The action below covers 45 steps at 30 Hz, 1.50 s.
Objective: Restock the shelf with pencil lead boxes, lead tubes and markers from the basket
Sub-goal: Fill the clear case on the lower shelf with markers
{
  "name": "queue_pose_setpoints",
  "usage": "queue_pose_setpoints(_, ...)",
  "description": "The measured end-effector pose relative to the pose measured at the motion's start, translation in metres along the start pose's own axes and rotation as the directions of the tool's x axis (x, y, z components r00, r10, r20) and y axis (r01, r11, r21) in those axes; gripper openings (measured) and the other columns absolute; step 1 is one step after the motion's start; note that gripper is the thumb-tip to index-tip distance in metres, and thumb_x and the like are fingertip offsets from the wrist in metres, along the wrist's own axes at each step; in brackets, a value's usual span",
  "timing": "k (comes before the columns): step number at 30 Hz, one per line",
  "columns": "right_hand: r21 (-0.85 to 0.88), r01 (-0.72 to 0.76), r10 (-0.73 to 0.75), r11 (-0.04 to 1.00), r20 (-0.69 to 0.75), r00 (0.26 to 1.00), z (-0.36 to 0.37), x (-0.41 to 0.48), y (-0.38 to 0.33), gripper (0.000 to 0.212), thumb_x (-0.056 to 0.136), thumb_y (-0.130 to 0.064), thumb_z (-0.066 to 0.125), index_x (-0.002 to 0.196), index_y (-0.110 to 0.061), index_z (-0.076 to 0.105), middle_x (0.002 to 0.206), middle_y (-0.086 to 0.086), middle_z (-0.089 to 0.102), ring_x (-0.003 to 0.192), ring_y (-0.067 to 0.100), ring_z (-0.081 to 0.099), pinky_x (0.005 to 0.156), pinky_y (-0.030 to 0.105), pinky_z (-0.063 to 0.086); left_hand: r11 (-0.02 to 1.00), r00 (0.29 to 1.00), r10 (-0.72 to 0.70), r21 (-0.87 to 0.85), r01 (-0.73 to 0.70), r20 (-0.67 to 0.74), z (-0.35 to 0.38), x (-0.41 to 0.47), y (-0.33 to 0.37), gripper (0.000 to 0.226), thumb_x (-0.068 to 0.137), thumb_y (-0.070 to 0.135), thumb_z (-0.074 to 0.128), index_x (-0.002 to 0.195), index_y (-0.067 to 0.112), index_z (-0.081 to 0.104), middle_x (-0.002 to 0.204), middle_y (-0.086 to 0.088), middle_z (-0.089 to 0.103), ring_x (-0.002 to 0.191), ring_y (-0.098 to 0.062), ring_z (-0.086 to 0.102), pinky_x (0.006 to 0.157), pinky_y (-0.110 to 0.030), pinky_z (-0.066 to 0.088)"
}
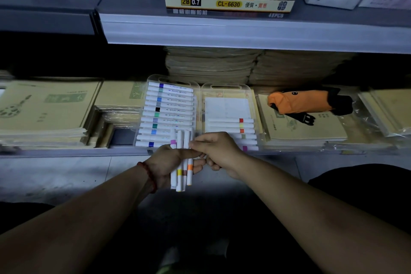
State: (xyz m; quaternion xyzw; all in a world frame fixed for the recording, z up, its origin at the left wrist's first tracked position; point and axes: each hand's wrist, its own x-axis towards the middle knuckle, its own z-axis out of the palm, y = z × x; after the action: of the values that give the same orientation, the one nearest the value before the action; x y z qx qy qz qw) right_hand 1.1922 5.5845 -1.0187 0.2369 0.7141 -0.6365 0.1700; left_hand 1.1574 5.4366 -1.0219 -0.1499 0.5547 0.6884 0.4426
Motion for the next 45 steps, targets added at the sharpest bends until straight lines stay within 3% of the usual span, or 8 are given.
queue_pose_setpoints(6, -0.002, -0.035, 0.035, 0.999, 0.046, 0.998, -0.002, 0.012, -0.006, 0.017, 0.091, -0.018, 0.071, 0.100, -0.004, 0.070, 0.060, -0.005, 0.059, 0.050, 0.006, 0.045, 0.048, 0.022, 0.035, 1.000, 1.000, -0.003, 0.026, 0.002, 0.015, -0.002, 0.001, -0.001, 0.020, 0.089, 0.006, 0.071, 0.109, 0.001, 0.072, 0.100, -0.017, 0.075, 0.081, -0.025, 0.075, 0.069, -0.033, 0.062)
queue_pose_setpoints(19, 0.000, 0.018, -0.018, 1.000, -0.070, 0.997, -0.004, 0.017, -0.005, 0.021, 0.105, -0.027, 0.047, 0.103, -0.009, 0.057, 0.104, 0.018, 0.072, 0.090, 0.030, 0.072, 0.074, 0.044, 0.059, 1.000, 0.998, -0.004, -0.005, 0.004, 0.064, -0.006, 0.000, -0.003, 0.027, 0.092, 0.009, 0.068, 0.117, 0.002, 0.070, 0.101, -0.020, 0.073, 0.071, -0.021, 0.071, 0.062, -0.029, 0.060)
queue_pose_setpoints(23, 0.185, 0.012, 0.025, 0.983, -0.201, 0.979, -0.020, 0.018, -0.014, 0.019, 0.108, -0.024, 0.040, 0.115, -0.008, 0.047, 0.097, 0.015, 0.073, 0.078, 0.032, 0.074, 0.065, 0.043, 0.061, 0.996, 0.999, -0.014, 0.089, 0.018, -0.047, -0.010, -0.003, -0.010, 0.030, 0.090, 0.008, 0.071, 0.117, -0.005, 0.067, 0.062, -0.011, 0.063, 0.042, -0.017, 0.054, 0.042, -0.021, 0.045)
queue_pose_setpoints(26, -0.042, 0.009, -0.021, 0.999, -0.309, 0.951, -0.037, 0.021, -0.009, 0.015, 0.107, -0.017, 0.039, 0.119, -0.011, 0.044, 0.101, 0.014, 0.061, 0.072, 0.030, 0.065, 0.059, 0.037, 0.055, 0.993, 0.996, -0.032, 0.113, 0.042, -0.085, -0.018, -0.004, -0.021, 0.026, 0.088, 0.008, 0.074, 0.110, -0.004, 0.070, 0.055, -0.012, 0.054, 0.036, -0.017, 0.044, 0.039, -0.021, 0.041)
queue_pose_setpoints(30, -0.686, 0.047, -0.266, 0.726, -0.218, 0.939, -0.060, 0.020, 0.008, 0.033, 0.099, -0.001, 0.043, 0.130, -0.007, 0.052, 0.116, 0.013, 0.045, 0.083, 0.031, 0.050, 0.066, 0.031, 0.041, 0.992, 0.996, -0.029, 0.117, 0.040, -0.090, -0.023, -0.012, -0.032, 0.025, 0.087, 0.005, 0.074, 0.108, -0.007, 0.069, 0.054, -0.013, 0.054, 0.034, -0.017, 0.045, 0.037, -0.023, 0.041)
queue_pose_setpoints(35, -0.856, 0.125, -0.485, 0.502, -0.158, 0.860, -0.066, 0.012, 0.024, 0.039, 0.095, 0.001, 0.056, 0.132, -0.010, 0.063, 0.130, 0.006, 0.053, 0.112, 0.026, 0.058, 0.085, 0.020, 0.038, 0.997, 0.996, -0.031, 0.075, 0.037, -0.082, -0.026, -0.013, -0.035, 0.034, 0.087, 0.006, 0.074, 0.116, -0.010, 0.067, 0.082, -0.023, 0.060, 0.044, -0.018, 0.046, 0.039, -0.023, 0.043)
queue_pose_setpoints(41, -0.967, 0.091, -0.636, 0.237, -0.084, 0.767, -0.064, 0.016, 0.032, 0.038, 0.075, 0.007, 0.067, 0.105, -0.012, 0.079, 0.104, 0.007, 0.076, 0.089, 0.029, 0.073, 0.096, 0.041, 0.055, 0.996, 0.998, -0.047, 0.071, 0.050, -0.047, -0.022, -0.011, -0.032, 0.039, 0.089, 0.010, 0.073, 0.122, -0.009, 0.064, 0.099, -0.024, 0.060, 0.050, -0.016, 0.049, 0.041, -0.021, 0.044)
queue_pose_setpoints(45, -0.987, 0.007, -0.590, 0.163, -0.092, 0.802, -0.050, 0.004, 0.031, 0.037, 0.084, 0.000, 0.057, 0.114, -0.014, 0.072, 0.118, 0.006, 0.072, 0.109, 0.028, 0.067, 0.079, 0.036, 0.054, 0.999, 0.997, -0.044, 0.007, 0.044, -0.059, -0.018, -0.007, -0.029, 0.039, 0.089, 0.008, 0.072, 0.123, -0.008, 0.063, 0.105, -0.019, 0.067, 0.046, -0.011, 0.051, 0.040, -0.020, 0.043)
